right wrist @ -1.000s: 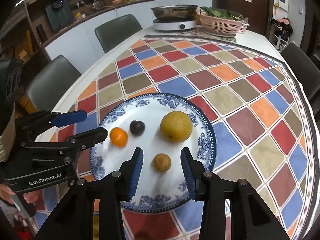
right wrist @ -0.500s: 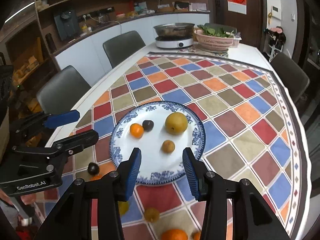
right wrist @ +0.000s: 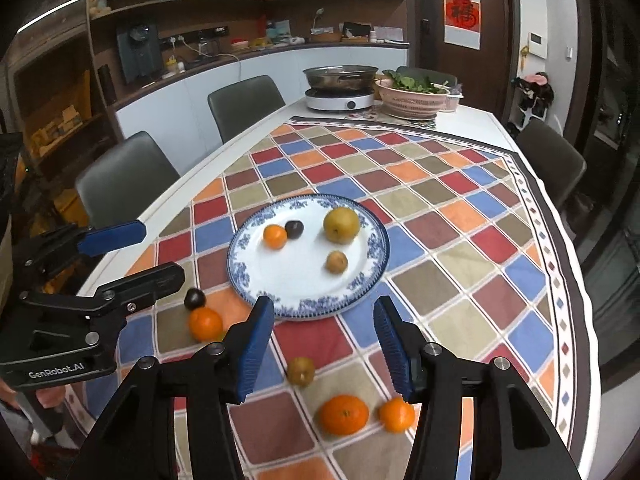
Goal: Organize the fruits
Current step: 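Withdraw both open grippers from the plate, then close the left gripper on the green apple while the right gripper grasps a large mandarin orange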
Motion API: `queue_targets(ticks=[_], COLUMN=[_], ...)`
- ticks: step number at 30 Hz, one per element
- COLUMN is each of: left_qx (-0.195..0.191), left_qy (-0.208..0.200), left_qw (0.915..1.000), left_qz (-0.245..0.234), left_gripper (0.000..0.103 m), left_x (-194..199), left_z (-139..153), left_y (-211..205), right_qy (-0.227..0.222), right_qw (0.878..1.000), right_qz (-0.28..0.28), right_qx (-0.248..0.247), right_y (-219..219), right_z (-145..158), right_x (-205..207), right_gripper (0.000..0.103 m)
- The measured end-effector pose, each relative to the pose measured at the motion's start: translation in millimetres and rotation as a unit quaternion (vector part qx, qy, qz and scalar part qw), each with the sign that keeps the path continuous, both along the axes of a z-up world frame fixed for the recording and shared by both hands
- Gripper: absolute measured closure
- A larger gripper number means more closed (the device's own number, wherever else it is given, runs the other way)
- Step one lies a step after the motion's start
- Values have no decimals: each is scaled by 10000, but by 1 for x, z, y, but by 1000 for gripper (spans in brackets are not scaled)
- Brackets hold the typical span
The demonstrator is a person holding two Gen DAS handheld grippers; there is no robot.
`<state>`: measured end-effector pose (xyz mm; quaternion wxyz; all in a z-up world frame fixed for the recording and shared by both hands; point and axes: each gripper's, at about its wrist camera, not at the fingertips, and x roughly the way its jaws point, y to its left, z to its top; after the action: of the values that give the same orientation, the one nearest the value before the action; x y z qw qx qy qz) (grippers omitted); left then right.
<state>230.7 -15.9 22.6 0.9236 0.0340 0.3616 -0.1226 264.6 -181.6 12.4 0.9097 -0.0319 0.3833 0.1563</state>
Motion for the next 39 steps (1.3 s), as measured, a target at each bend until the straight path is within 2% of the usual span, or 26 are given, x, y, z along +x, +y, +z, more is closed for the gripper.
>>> queue_targets(ticks=[3,8,15,19,22,26,39], left_qx=[-131,-27,155,108,117,301,440], left_qy=[79,152,-188,-344,-427,-403,-102], left_qw=[9999,9999,9997,9993,9989,9985,9981], left_qz=[30,-61,-93,-84,-135,-230,-427], left_gripper=[36,36,36,36,36,36,37], left_x=[-10,-28,-51,-55,-58,-57,-40], left_z=[-11,-31,-46,-51,-55,-63,-87], left_y=[1,-2,-3,-2,-4,-9,-13], right_qy=[-27,6,-356,-354,-328,-179,482], right_qw=[9999,9996,9976,9976,9972,9969,9944], right_qz=[-159,-269,-581,-568,-668,-746,-868], right_qx=[2,-8,-96,-149,-3,152,362], right_y=[-4,-9,-14,-13,-16,-20,-25], right_z=[-6,-17,-31,-41,-46,-59,-93], right_x=[-11,-23,-49,-56,-62,-69,-55], right_gripper=[50,50,50,50,50,50,50])
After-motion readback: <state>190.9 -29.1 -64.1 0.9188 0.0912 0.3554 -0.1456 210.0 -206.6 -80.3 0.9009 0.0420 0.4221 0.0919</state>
